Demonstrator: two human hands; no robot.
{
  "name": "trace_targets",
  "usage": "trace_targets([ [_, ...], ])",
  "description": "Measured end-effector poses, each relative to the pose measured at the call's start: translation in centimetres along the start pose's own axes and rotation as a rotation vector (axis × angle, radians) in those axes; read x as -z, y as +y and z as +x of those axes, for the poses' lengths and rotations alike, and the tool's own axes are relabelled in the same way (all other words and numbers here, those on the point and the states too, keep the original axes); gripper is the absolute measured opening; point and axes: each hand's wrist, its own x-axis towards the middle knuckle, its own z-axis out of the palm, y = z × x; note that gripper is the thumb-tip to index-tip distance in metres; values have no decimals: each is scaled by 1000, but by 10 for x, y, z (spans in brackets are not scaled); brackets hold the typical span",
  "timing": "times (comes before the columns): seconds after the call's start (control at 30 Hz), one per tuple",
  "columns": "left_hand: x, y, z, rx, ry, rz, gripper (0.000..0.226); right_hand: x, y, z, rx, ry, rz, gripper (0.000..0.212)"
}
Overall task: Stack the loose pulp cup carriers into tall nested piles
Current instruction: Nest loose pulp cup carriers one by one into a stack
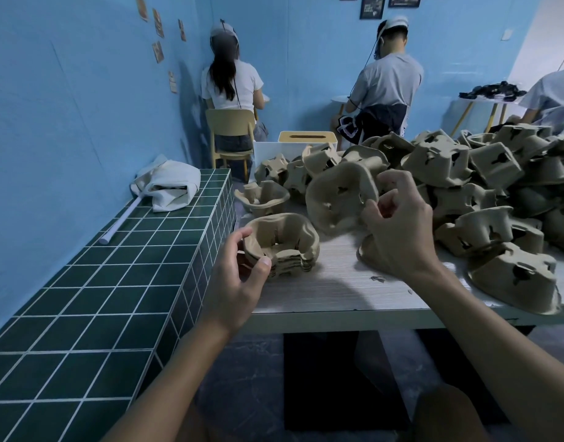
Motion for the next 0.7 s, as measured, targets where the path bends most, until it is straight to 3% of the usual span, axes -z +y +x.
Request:
trace_targets([
  [0.13, 0, -1, 1, 6, -11, -5, 61, 1, -11, -2, 7, 37, 168, 17],
  [0.33, 0, 2, 4, 36, -72, -88, 56, -20, -28, -19, -130, -209, 469, 17],
  [0.5, 2, 1, 4, 61, -119, -81, 80, -30, -26, -26, -120, -220, 443, 24],
  [0.6, 3, 1, 5, 61, -132, -70, 86, -29, -23, -27, -118, -238, 481, 21],
  [0.7, 3, 3, 6, 62, -150, -53, 83, -30, -12, -31, -29, -265, 318, 13],
])
